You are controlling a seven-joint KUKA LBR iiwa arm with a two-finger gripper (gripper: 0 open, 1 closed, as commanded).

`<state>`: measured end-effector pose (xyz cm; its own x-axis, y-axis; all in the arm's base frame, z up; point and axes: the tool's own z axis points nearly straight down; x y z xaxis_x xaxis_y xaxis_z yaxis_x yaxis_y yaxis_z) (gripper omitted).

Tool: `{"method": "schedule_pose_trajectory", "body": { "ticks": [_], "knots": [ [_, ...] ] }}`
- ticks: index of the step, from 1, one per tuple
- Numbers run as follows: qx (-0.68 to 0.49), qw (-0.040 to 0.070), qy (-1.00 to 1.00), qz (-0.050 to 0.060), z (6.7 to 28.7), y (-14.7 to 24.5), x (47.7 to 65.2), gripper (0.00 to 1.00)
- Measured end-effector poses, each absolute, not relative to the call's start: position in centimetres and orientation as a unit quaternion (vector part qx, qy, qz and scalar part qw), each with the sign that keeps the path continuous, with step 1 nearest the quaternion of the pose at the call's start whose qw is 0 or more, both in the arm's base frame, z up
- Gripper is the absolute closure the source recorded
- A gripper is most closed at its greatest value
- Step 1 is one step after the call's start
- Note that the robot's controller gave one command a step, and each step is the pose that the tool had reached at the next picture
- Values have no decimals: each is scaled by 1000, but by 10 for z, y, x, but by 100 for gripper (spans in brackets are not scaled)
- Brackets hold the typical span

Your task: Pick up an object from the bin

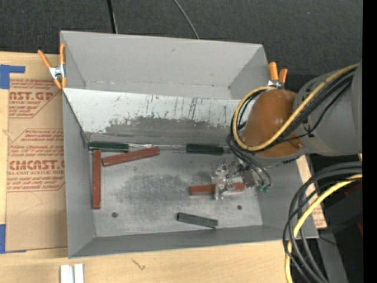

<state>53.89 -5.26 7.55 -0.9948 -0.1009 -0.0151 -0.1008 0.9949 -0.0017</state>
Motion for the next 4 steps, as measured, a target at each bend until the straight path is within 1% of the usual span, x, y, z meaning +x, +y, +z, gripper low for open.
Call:
{"method": "schedule_pose_trajectory", "body": {
  "ticks": [1,2,3,4],
  "knots": [
    [-51,4,999,0,80,-52,537,100],
    [-52,2,999,0,112,-80,495,100],
    [-55,-2,998,0,119,-62,507,100],
    [-67,2,998,1,121,-61,511,100]
  ]
}}
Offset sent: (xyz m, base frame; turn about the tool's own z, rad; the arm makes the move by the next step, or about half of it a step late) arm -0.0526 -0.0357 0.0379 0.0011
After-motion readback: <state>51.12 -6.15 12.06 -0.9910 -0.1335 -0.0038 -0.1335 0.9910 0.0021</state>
